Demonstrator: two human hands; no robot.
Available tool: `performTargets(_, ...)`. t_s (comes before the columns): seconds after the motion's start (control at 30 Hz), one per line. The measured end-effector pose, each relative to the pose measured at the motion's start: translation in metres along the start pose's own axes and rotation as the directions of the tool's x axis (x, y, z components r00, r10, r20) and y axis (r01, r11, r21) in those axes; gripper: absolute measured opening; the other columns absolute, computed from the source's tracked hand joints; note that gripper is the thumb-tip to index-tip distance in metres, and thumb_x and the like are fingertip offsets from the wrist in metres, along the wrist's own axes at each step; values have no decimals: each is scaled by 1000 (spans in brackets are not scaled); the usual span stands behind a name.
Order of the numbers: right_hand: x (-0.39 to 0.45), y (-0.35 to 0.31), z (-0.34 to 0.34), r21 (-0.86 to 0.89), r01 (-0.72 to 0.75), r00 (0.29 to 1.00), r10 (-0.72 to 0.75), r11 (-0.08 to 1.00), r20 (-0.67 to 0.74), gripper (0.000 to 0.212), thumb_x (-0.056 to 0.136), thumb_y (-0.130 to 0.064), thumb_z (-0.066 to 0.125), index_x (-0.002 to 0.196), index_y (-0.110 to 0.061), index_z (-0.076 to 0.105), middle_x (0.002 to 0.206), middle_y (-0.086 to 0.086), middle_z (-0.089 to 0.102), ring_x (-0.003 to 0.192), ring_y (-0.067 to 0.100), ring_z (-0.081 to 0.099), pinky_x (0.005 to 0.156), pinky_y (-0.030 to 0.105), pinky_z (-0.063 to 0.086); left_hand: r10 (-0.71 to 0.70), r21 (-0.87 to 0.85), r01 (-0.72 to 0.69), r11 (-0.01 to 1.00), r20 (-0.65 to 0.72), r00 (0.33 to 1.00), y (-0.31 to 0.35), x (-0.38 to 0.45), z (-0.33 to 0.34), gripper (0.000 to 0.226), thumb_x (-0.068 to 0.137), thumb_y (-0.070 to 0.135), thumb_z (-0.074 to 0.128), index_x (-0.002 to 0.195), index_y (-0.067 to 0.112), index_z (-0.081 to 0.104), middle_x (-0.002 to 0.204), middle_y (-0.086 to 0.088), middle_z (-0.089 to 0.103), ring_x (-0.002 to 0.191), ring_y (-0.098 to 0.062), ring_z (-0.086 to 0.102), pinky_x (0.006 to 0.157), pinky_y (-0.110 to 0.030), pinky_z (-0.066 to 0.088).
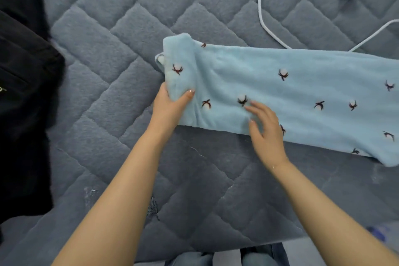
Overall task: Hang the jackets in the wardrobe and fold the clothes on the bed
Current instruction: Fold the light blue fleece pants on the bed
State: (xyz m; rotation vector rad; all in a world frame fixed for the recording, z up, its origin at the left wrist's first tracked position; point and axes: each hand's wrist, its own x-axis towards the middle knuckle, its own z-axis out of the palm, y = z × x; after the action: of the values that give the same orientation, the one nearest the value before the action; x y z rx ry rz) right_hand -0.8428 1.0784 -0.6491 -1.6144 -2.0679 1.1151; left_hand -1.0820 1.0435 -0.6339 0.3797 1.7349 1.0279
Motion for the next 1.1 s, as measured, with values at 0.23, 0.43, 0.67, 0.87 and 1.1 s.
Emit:
performTargets(0.23,-60,75,-64,654,-432,669,707,622,-230,26,98,-4,51,99,-26,65,118,8,65,111,15,60,93,30,50,169,63,-184,981,195,966,50,-47,112,51,87,15,70,113,43,36,113,17,55,91,7,61,75,-19,56)
performTargets(0.43,-69,180,-165,925,-343,307,950,162,-53,46,95,-33,61,135,-16,45,130,5,51,123,22,51,94,38,47,202,66,-215,974,164,966,71,-73,239,54,88,7,64,118,39,32,115,2,57,84,0,62,77,-31,56)
performTargets(0.67,-43,244,-227,963,-261,279,960,63,12,69,81,-19,78,139,-13,41,132,3,57,111,17,61,92,41,54,135,100,-128,987,-65,989,48,-71,321,77,87,10,67,147,27,22,135,1,48,104,-1,58,81,-12,49)
performTargets(0.87,-57,262,-258,922,-386,361,916,-24,175,22,83,-20,76,101,-20,64,120,6,66,98,16,65,82,34,54,87,81,-79,994,-113,990,49,-88,344,67,74,27,72,136,16,47,125,-7,61,111,-24,62,91,-43,53)
performTargets(1.1,-20,238,-307,951,-310,544,819,-7,183,20,85,-19,73,103,-15,65,101,5,71,89,20,69,64,29,59,222,114,-213,970,-74,972,60,-120,368,78,79,26,71,146,27,31,141,5,48,123,-9,52,106,-39,45)
